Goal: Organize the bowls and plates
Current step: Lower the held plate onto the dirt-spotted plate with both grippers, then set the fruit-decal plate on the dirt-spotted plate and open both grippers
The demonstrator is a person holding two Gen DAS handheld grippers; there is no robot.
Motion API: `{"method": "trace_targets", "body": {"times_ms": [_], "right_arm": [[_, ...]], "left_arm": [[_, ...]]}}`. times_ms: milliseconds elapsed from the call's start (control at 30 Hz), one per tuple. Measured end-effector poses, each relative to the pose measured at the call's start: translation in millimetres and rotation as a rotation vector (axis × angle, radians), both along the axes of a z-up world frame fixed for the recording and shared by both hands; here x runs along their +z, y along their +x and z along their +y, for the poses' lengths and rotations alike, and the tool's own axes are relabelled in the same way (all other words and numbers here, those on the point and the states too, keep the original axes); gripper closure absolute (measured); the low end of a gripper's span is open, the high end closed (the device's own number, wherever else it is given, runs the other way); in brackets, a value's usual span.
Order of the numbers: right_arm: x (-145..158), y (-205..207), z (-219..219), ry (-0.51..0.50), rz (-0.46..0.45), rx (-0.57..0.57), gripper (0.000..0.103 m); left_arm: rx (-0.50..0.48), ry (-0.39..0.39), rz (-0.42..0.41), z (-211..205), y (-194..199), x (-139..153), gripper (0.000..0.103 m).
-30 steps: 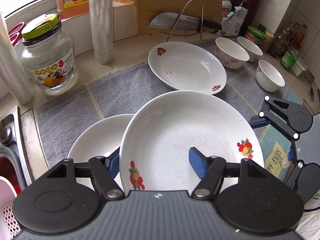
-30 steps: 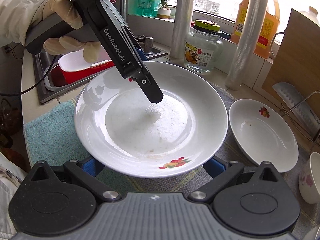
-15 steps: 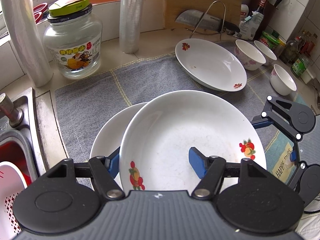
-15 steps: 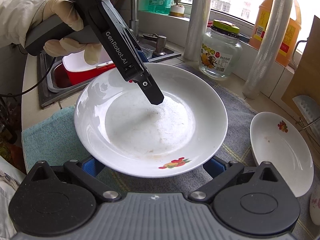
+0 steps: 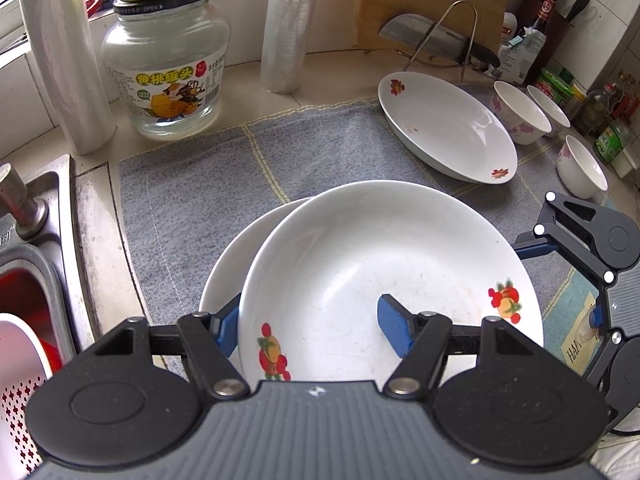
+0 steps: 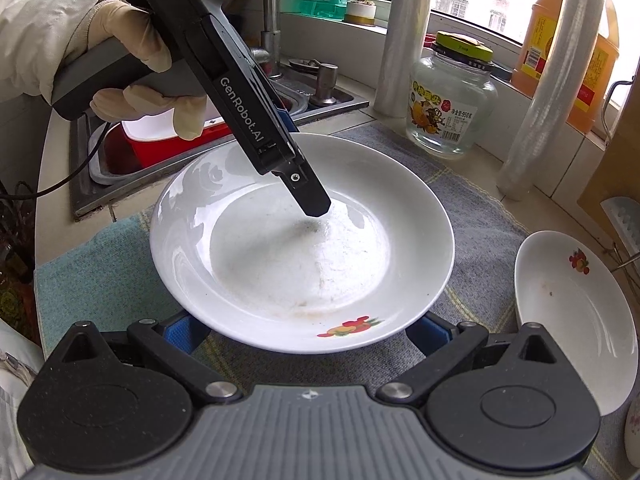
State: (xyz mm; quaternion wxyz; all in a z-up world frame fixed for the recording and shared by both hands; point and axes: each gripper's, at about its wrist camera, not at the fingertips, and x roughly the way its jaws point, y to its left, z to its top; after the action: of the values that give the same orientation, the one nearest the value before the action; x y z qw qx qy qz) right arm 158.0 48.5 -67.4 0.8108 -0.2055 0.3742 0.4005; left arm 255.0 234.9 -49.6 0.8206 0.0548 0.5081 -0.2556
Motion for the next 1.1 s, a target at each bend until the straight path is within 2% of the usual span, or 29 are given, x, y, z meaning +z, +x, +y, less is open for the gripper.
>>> {"method": "trace_targets", "body": {"times_ms": [333, 633, 800, 1100], "right_arm": [[-0.6, 1.0, 2.0, -0.012, 0.003, 0.008, 0.000], [0.0, -0.1, 0.1, -0.001, -0.003, 0.009, 0.000], [0.7, -2.1, -0.7, 0.003, -0.010, 0.011, 0.000], [2.0, -4.1, -2.9, 0.021, -0.011, 0.008, 0.000]], "left_arm": [[-0.009, 0.012, 0.018, 0.4, 3.9, -6.3, 0.035], [-0.042, 0.074, 0.025, -3.9, 5.9, -2.6, 0.034], [-0.075, 0.136, 0.023, -9.1, 4.5, -1.5, 0.033], [-0.102, 0.189, 0.036, -13.6, 3.4, -0.4, 0.032]]}}
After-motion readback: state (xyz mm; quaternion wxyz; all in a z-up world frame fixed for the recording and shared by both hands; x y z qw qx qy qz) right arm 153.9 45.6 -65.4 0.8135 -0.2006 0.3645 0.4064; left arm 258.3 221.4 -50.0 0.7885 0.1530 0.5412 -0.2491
